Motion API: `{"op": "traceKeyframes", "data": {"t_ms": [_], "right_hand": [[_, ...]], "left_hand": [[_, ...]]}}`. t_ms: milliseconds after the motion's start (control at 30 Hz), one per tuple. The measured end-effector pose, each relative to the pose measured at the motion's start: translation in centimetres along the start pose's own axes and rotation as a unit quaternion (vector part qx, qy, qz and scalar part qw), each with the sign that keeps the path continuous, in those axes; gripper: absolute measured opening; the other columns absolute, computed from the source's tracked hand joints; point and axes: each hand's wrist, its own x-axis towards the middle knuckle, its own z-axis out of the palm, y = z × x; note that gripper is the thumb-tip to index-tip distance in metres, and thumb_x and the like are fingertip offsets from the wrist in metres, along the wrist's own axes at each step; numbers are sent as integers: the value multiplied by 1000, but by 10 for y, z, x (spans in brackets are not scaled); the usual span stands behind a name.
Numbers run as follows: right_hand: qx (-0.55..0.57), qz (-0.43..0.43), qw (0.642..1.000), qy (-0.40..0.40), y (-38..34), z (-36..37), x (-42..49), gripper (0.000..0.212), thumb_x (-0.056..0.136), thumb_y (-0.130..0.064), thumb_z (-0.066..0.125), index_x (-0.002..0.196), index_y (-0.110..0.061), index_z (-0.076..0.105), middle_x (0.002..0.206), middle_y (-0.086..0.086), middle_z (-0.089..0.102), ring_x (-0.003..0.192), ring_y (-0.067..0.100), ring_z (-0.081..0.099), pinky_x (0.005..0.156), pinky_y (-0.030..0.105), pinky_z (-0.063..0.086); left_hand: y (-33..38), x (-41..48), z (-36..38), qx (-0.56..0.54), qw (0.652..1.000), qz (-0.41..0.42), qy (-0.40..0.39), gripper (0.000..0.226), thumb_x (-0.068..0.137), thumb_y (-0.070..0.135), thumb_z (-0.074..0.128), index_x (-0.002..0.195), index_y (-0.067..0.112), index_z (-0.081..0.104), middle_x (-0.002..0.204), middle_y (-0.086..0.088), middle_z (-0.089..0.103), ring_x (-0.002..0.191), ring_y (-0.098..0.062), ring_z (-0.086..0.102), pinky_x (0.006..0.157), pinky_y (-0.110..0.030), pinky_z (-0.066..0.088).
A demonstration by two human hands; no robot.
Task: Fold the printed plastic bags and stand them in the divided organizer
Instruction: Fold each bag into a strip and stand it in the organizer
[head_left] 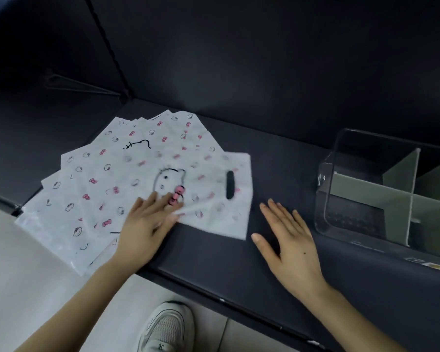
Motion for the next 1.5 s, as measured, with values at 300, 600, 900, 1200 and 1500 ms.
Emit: {"op": "traceKeyframes", "data": {"t_ms": [300,600,900,1200,1500], "right_hand": [[-71,-118,985,-106,9,5,-28,54,90,-60,40,125,-25,63,141,1,51,133,18,43,109,44,27],[34,-95,995,5,0,-20,-33,32,90,-42,55,76,-22,76,67,-10,69,60,10,58,67,24,42],[475,323,791,-211,-34,-72,20,26,89,-10,64,80,15,64,71,25,68,52,21,61,53,30,52],[496,361,758,-223,-45,-101,83,18,87,-16,65,86,1,69,76,18,70,50,18,64,45,21,49],[598,340,710,-152,-25,-77,72,78,75,-72,35,130,-21,54,119,2,68,111,17,64,100,40,43]], "left_hand": [[4,-14,4,-70,975,177,-115,43,97,53,40,120,28,65,142,6,49,141,-18,30,119,-38,14],[40,-22,0,-128,971,168,-109,42,80,26,57,120,20,66,131,3,58,131,-15,45,114,-29,25],[55,-30,-7,-277,951,2,-139,49,75,45,73,121,49,58,124,28,57,116,7,52,100,-10,35],[50,-17,-20,-298,946,-91,-95,48,71,32,79,114,43,59,116,35,59,110,12,53,95,-6,36],[48,-7,-14,-406,872,-275,12,35,98,25,52,83,-6,60,74,-5,53,68,-8,46,67,-26,38]]}}
